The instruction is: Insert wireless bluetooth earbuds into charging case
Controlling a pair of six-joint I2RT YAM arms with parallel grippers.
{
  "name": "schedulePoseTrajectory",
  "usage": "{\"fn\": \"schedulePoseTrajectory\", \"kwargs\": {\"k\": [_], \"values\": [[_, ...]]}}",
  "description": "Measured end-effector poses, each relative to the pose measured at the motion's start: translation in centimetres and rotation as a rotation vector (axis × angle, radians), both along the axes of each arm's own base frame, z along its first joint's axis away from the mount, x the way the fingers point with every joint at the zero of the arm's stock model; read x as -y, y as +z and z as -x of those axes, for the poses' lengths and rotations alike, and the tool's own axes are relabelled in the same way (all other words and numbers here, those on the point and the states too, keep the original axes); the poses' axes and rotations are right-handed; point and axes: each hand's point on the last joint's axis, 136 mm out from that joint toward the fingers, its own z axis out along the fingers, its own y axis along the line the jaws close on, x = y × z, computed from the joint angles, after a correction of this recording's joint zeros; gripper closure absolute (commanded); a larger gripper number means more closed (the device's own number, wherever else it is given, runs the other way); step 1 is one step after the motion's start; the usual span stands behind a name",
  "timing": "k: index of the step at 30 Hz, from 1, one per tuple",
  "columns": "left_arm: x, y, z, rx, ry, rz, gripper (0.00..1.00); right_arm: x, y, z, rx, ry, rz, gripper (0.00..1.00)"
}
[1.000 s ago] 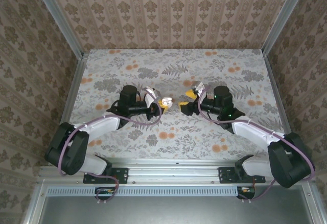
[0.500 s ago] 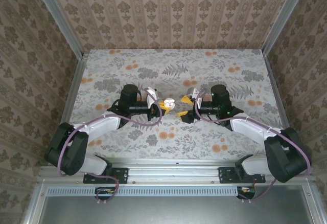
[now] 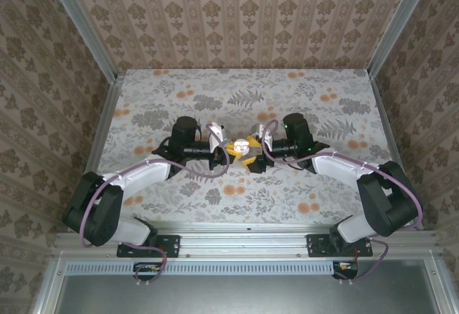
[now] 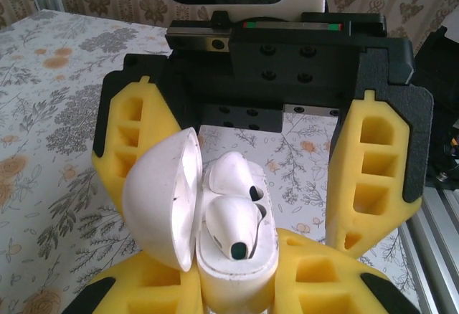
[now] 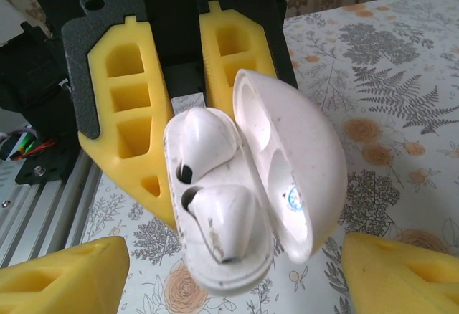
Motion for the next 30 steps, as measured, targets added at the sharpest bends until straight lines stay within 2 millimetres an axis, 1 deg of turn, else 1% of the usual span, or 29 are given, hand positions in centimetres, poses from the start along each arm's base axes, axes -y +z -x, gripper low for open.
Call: {"fn": "schedulePoseTrajectory", "kwargs": {"k": [5, 7, 10, 14, 16, 22, 26, 28, 30], "values": [[0.1, 0.0, 0.2, 0.000, -0.005, 0.000, 0.94, 0.0, 0.3, 0.0, 0.028, 0.009, -0.001, 0.23], [0.1, 0.0, 0.2, 0.000, -0.005, -0.001, 0.94, 0.0, 0.7, 0.1, 0.046, 0.011, -0.005, 0.23], [0.1, -0.1, 0.1, -0.002, -0.004, -0.002, 0.94, 0.1, 2.0, 0.3, 0.093, 0.014, -0.018, 0.24], [0.2, -0.5, 0.0, -0.008, -0.003, -0.010, 0.94, 0.6, 4.1, 1.2, 0.168, 0.016, -0.043, 0.25], [0.2, -0.7, 0.0, -0.011, -0.003, -0.014, 0.94, 0.8, 4.6, 1.7, 0.191, 0.018, -0.050, 0.27], [0.1, -0.9, -0.1, -0.013, 0.005, -0.021, 0.94, 1.3, 4.6, 2.7, 0.203, 0.030, -0.049, 0.31], [0.1, -1.0, -0.2, -0.014, 0.010, -0.024, 0.94, 1.8, 4.4, 3.1, 0.190, 0.017, -0.045, 0.31], [0.1, -1.2, -0.5, -0.022, 0.024, -0.031, 0.94, 2.5, 4.2, 3.0, 0.161, -0.027, -0.049, 0.31], [0.4, -1.5, -1.0, -0.040, 0.039, -0.042, 0.94, 3.4, 4.0, 2.3, 0.121, -0.103, -0.048, 0.31]]}}
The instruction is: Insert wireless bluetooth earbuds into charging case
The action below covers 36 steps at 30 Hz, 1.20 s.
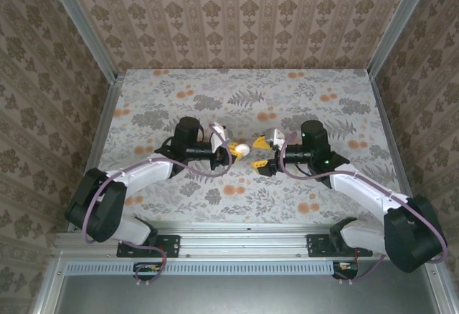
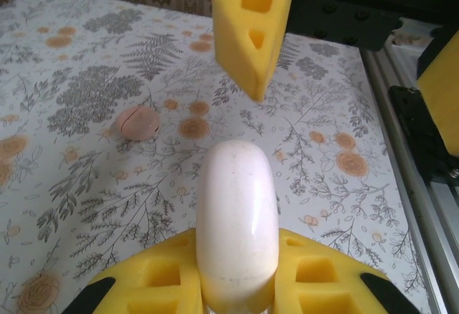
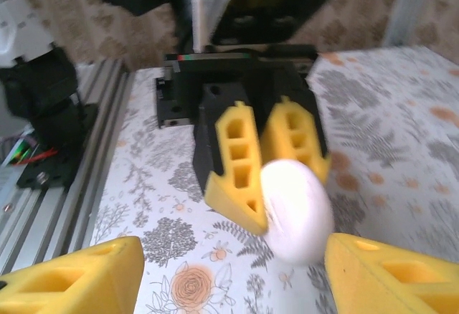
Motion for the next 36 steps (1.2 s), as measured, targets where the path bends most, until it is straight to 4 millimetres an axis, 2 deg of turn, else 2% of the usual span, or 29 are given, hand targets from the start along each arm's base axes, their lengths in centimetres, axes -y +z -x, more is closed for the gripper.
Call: {"fn": "schedulePoseTrajectory", "kwargs": {"k": [2, 6, 10, 15, 19, 22, 26, 31, 36], "values": [[0.6, -0.7, -0.8, -0.042, 0.023, -0.020, 0.95, 1.1, 0.0, -1.0, -0.040, -0.097, -0.003, 0.31], [3.1, -2.4, -2.5, -0.169, 0.056, -0.075, 0.97, 3.5, 0.9, -2.6, -0.112, -0.301, -0.014, 0.31], [6.7, -3.8, -4.1, -0.315, 0.094, -0.117, 0.97, 7.6, 0.9, -4.2, -0.216, -0.555, -0.034, 0.31], [10.0, -5.3, -6.1, -0.515, 0.171, -0.149, 0.97, 13.8, -0.7, -5.2, -0.378, -0.849, -0.054, 0.31], [11.5, -6.6, -8.3, -0.654, 0.271, -0.201, 0.96, 16.6, -2.6, -4.9, -0.513, -0.982, -0.061, 0.32], [12.0, -7.2, -9.5, -0.729, 0.334, -0.229, 0.94, 17.3, -3.4, -4.7, -0.575, -1.017, -0.072, 0.31], [12.4, -8.6, -10.1, -0.822, 0.386, -0.268, 0.93, 17.3, -4.1, -4.7, -0.631, -1.028, -0.086, 0.32], [12.4, -11.4, -10.2, -0.934, 0.433, -0.329, 0.91, 16.9, -4.6, -4.7, -0.673, -1.019, -0.096, 0.32], [12.5, -13.1, -9.8, -1.020, 0.452, -0.366, 0.85, 16.7, -4.6, -4.7, -0.688, -1.009, -0.107, 0.31]]}}
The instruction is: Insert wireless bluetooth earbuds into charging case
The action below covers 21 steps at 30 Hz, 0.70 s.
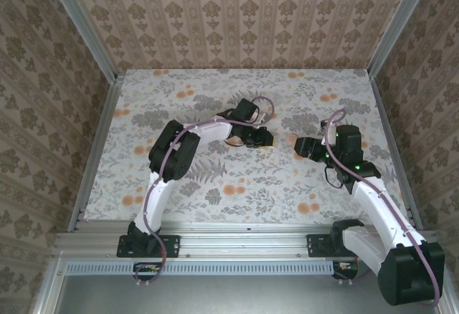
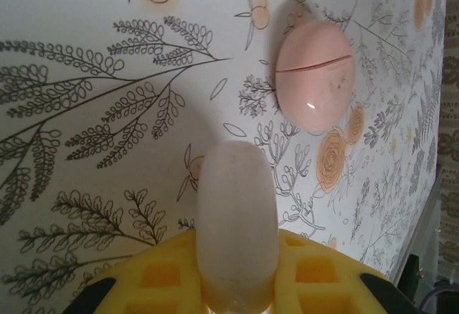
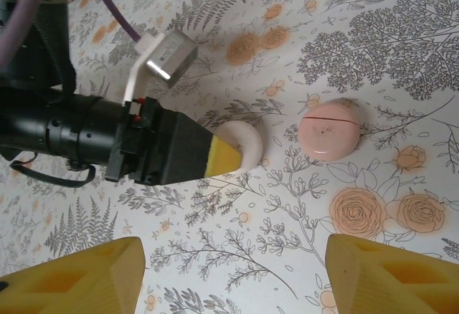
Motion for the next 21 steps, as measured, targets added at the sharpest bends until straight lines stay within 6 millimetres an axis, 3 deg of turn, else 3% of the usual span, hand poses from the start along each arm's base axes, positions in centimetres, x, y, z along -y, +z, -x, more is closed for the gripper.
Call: {"fn": "schedulePoseTrajectory", "kwargs": {"k": [10, 13, 17, 18, 19, 21], "values": [[-0.1, -0.1, 0.0, -0.061, 0.024, -0.040, 0.49, -0.2, 0.3, -0.1, 0.009, 0.005, -0.010, 0.30], [-0.5, 0.1, 0.0, -0.045, 0.023, -0.067, 0.42, -0.1, 0.3, -0.1, 0.011, 0.003, -0.010, 0.30], [-2.7, 0.6, -0.4, -0.006, 0.050, -0.143, 0.27, 0.3, 0.2, -0.4, 0.016, -0.008, 0.002, 0.27], [-3.5, 0.8, -0.4, 0.007, 0.059, -0.165, 0.21, 0.5, 0.1, -0.7, 0.021, -0.018, 0.010, 0.26], [-4.5, 1.1, -0.4, 0.022, 0.070, -0.190, 0.05, 0.8, 0.0, -1.0, 0.023, -0.028, 0.019, 0.24], [-6.5, 2.4, -0.5, 0.066, 0.091, -0.228, 0.00, 1.5, -0.2, -1.6, 0.036, -0.051, 0.042, 0.20]]}}
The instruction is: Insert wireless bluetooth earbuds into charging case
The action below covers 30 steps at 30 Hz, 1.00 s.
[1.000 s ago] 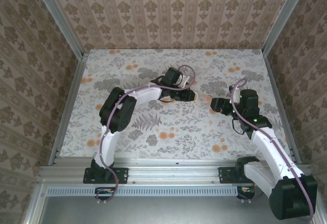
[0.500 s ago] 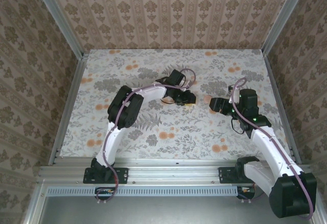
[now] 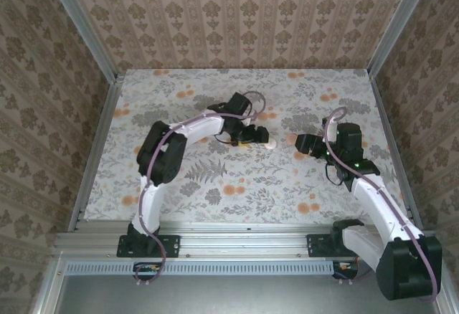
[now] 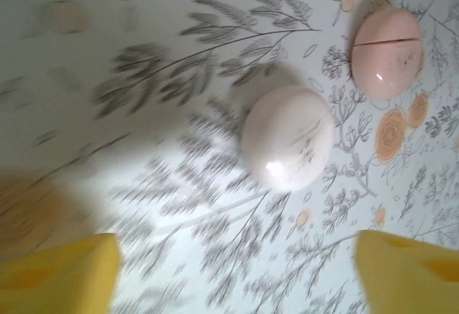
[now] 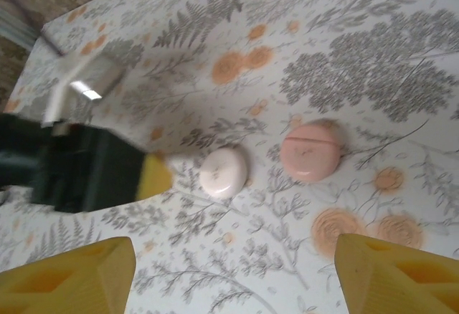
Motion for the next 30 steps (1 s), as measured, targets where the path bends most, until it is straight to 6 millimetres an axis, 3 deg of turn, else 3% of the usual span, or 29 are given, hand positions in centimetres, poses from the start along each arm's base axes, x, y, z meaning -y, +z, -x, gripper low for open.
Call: {"fn": "schedulePoseTrajectory", "kwargs": {"k": [1, 6, 10, 14, 16, 18, 24, 27, 30], "values": [[-1.1, 0.9, -0.1, 0.027, 0.011, -0.017, 0.00, 0.4, -0.2, -0.4, 0.009, -0.012, 0.017, 0.01], [-8.1, 6.3, -0.9, 0.249, 0.109, -0.115, 0.00, 3.1, -2.4, -2.1, 0.026, -0.109, 0.133, 0.00], [-17.6, 10.2, -0.7, 0.497, 0.278, -0.222, 0.00, 5.6, -3.5, -3.5, 0.073, -0.175, 0.251, 0.00], [-28.4, 11.8, 1.1, 0.742, 0.513, -0.354, 0.00, 7.0, -4.4, -4.5, 0.135, -0.210, 0.337, 0.00], [-32.4, 11.2, 2.4, 0.838, 0.593, -0.431, 0.00, 7.4, -5.7, -4.8, 0.136, -0.215, 0.367, 0.00], [-35.0, 9.9, 3.3, 0.902, 0.627, -0.499, 0.00, 7.5, -6.3, -5.1, 0.143, -0.211, 0.382, 0.00], [-40.5, 3.2, 4.2, 0.901, 0.699, -0.652, 0.00, 7.2, -6.1, -7.0, 0.253, -0.200, 0.391, 0.00], [-41.2, 1.3, 3.0, 0.877, 0.678, -0.679, 0.00, 7.1, -7.7, -7.3, 0.247, -0.186, 0.398, 0.00], [-40.6, 1.2, 0.8, 0.940, 0.663, -0.642, 0.00, 6.9, -8.1, -7.1, 0.247, -0.173, 0.403, 0.00]]}}
